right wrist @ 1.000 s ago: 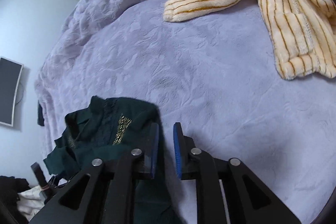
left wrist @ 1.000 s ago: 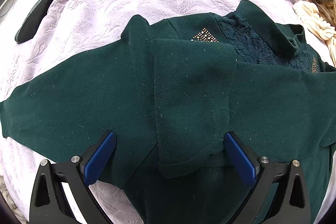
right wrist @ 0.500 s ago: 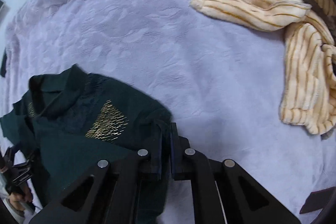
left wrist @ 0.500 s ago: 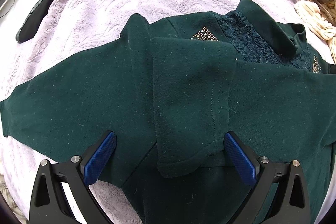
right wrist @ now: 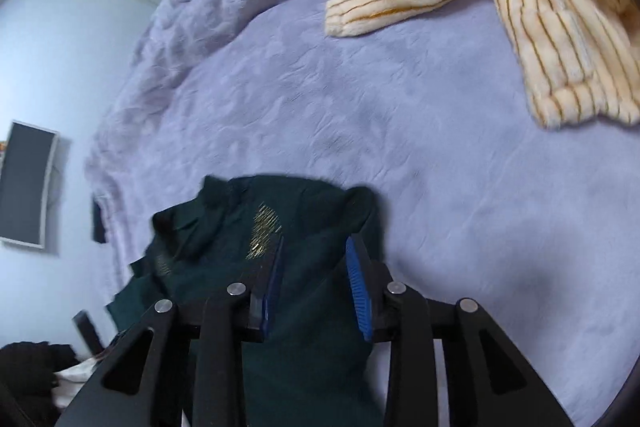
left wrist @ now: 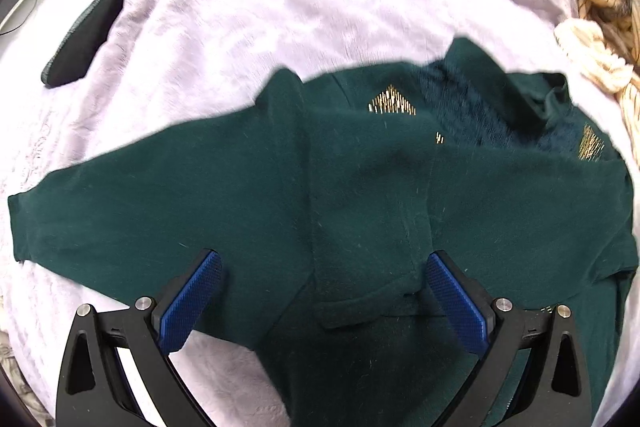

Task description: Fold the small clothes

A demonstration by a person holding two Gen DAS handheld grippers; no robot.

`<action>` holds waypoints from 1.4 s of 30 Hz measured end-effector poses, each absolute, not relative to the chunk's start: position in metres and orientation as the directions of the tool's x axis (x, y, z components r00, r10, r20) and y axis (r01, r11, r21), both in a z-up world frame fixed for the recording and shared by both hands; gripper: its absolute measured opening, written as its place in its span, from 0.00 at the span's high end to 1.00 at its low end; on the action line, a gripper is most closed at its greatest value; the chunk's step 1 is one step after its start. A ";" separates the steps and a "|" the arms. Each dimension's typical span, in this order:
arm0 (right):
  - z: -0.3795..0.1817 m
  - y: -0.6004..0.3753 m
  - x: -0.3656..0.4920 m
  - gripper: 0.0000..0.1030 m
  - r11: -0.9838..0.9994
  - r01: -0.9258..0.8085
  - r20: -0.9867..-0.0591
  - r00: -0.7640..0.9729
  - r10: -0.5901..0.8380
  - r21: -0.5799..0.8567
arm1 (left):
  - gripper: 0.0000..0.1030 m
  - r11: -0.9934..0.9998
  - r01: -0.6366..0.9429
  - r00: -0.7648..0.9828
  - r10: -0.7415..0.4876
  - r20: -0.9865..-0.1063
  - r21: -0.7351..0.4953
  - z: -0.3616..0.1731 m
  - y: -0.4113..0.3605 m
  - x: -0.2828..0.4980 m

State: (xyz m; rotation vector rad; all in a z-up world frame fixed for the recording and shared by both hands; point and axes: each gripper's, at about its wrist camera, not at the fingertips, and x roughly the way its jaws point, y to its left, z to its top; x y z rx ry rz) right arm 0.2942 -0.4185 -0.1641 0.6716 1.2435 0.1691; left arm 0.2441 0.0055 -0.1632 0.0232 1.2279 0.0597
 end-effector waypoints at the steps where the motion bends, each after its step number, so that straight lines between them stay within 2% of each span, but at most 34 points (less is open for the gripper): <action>1: -0.163 -0.414 0.281 0.66 0.776 0.234 -0.799 0.328 0.504 0.586 | 0.00 0.998 -0.038 0.341 0.054 -0.938 0.043 -0.159 0.007 0.245; 6: -0.198 -0.385 0.212 0.66 0.603 0.322 -0.678 0.235 0.696 0.730 | 0.00 1.000 -0.018 0.350 0.025 -0.936 0.020 -0.151 0.002 0.255; 10: -0.228 -0.380 0.201 0.65 0.593 0.426 -0.724 0.290 0.626 0.684 | 0.00 0.997 0.019 0.326 0.060 -0.943 0.070 -0.167 -0.019 0.265; 12: -0.231 -0.390 0.207 0.95 0.563 0.439 -0.711 0.370 0.598 0.701 | 0.00 0.992 0.020 0.308 0.109 -0.945 0.121 -0.181 -0.022 0.266; 14: -0.231 -0.389 0.211 0.95 0.626 0.426 -0.757 0.334 0.562 0.653 | 0.00 0.990 0.008 0.274 0.133 -0.952 0.140 -0.194 -0.014 0.265; 17: -0.233 -0.390 0.200 0.94 0.724 0.404 -0.829 0.245 0.503 0.559 | 0.00 0.996 -0.017 0.254 0.084 -0.964 0.083 -0.201 0.001 0.261; 18: -0.231 -0.392 0.196 0.89 0.740 0.397 -0.839 0.233 0.491 0.543 | 0.00 0.996 -0.018 0.254 0.084 -0.964 0.082 -0.200 0.002 0.261; 21: -0.223 -0.394 0.193 0.82 0.744 0.390 -0.839 0.206 0.505 0.543 | 0.00 0.995 -0.003 0.260 0.099 -0.961 0.102 -0.195 0.002 0.259; 25: -0.173 -0.394 0.210 0.81 0.775 0.249 -0.808 0.287 0.514 0.581 | 0.00 0.994 0.010 0.285 0.101 -0.953 0.108 -0.185 -0.001 0.255; 26: -0.160 -0.389 0.223 0.78 0.803 0.201 -0.815 0.305 0.492 0.560 | 0.00 0.994 0.009 0.287 0.100 -0.953 0.107 -0.183 0.000 0.255; 29: -0.144 -0.366 0.268 0.53 0.881 0.067 -0.849 0.312 0.426 0.468 | 0.00 0.995 0.001 0.292 0.099 -0.951 0.103 -0.178 0.005 0.255; 30: -0.144 -0.356 0.282 0.51 0.899 0.002 -0.858 0.300 0.417 0.438 | 0.00 0.995 -0.002 0.295 0.098 -0.951 0.102 -0.177 0.005 0.256; 36: -0.168 -0.276 0.341 0.51 0.908 -0.382 -0.949 0.180 0.259 0.175 | 0.00 0.995 -0.015 0.299 0.096 -0.949 0.096 -0.173 0.020 0.252; 42: -0.193 -0.224 0.355 0.51 0.835 -0.542 -0.973 0.122 0.194 0.098 | 0.00 0.996 -0.030 0.290 0.086 -0.953 0.081 -0.188 0.032 0.256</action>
